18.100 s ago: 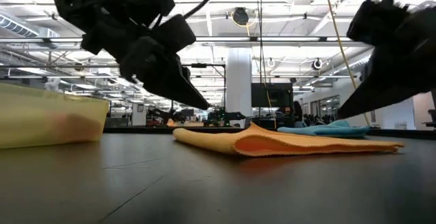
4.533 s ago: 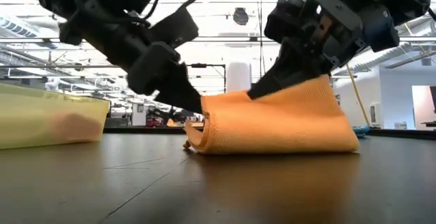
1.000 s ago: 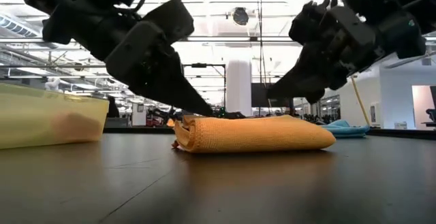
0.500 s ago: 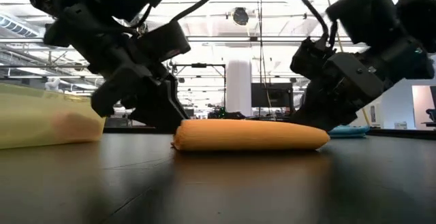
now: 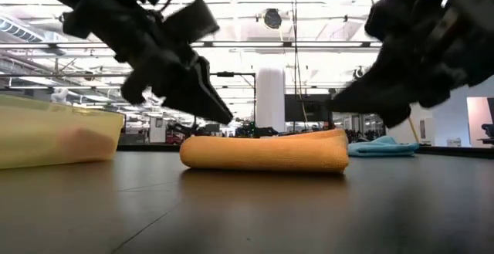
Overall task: Fold microfiber towels
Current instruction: Put the orange microfiber towel into the yellow bin
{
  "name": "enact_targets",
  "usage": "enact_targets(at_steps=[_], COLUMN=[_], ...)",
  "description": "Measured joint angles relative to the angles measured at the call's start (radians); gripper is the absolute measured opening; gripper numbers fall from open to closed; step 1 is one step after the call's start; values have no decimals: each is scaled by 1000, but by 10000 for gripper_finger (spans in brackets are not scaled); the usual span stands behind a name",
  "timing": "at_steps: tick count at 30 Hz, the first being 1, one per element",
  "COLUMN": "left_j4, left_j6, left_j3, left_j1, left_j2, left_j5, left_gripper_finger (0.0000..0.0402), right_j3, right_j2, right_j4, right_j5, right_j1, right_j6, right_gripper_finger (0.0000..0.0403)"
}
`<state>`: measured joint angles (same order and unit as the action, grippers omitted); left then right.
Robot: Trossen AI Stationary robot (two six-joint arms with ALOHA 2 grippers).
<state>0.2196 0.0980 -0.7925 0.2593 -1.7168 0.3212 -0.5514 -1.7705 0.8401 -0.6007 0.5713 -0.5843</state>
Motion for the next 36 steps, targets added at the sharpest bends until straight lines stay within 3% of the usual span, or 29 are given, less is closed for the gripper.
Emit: enact_targets(at_steps=[3, 10, 13, 21, 24, 27, 36], left_j4=[60, 220, 251, 255, 228, 197, 241], left_j6=[-12, 51, 44, 20, 20, 0, -33], left_j3=[0, 0, 0, 0, 0, 0, -3], left_j1=[12, -46, -93, -196, -225, -246, -271], left_j2=[12, -41, -75, -124, -130, -130, -214], left_j5=[-33, -267, -308, -395, -454, -481, -539], left_gripper_finger=[93, 101, 135, 274, 293, 282, 192], right_j3=[0, 0, 0, 0, 0, 0, 0], right_j2=[32, 115, 133, 133, 133, 133, 133], right_j4=[17, 15, 6, -24, -23, -21, -22], right_j5=[0, 0, -1, 0, 0, 0, 0], right_j1=[19, 58, 75, 92, 92, 92, 92], right_j6=[57, 162, 184, 184, 184, 185, 185], right_gripper_finger=[0, 0, 0, 0, 0, 0, 0])
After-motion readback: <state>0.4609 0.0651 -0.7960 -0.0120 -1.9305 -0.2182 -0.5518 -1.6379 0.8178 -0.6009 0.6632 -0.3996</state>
